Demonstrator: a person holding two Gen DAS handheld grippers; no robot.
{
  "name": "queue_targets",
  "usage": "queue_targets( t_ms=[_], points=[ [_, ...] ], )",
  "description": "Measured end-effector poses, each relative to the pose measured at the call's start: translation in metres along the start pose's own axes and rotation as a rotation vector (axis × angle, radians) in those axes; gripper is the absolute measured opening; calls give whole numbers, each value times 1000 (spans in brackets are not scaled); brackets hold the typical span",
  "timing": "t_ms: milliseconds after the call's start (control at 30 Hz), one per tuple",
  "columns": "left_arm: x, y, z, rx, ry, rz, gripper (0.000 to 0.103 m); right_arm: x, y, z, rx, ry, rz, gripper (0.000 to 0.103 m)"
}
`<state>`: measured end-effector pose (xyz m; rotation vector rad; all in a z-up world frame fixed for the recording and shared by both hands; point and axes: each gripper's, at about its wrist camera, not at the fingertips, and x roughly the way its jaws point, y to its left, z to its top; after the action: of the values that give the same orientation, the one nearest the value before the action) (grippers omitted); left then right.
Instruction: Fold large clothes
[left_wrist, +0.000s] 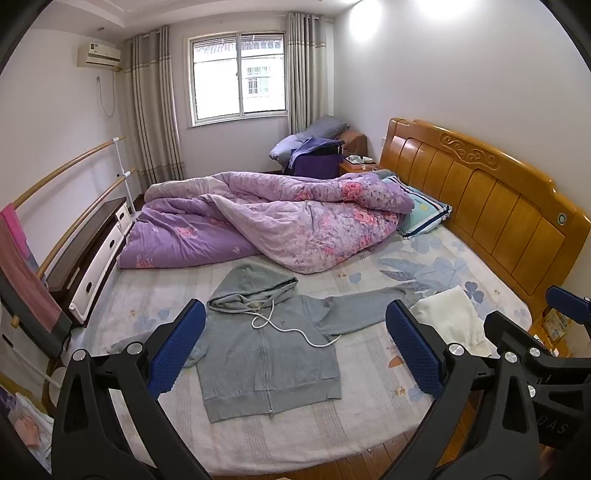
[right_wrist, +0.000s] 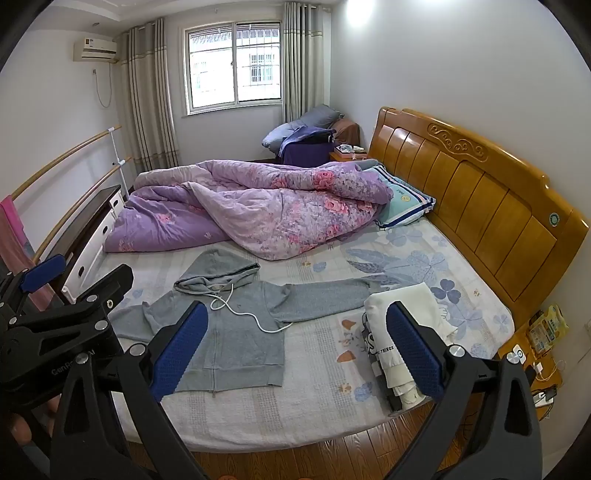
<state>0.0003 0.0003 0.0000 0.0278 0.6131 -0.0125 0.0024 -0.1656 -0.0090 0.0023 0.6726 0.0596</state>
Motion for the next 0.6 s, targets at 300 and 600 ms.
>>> queue_targets(
  t_ms=[300, 600],
  points=[
    [0, 0, 0, 3, 0, 2, 98, 1, -2, 0, 4, 4, 4, 94],
    [0, 0, 0, 3, 1, 1, 98, 0, 1, -1, 4, 5, 4, 94]
  ],
)
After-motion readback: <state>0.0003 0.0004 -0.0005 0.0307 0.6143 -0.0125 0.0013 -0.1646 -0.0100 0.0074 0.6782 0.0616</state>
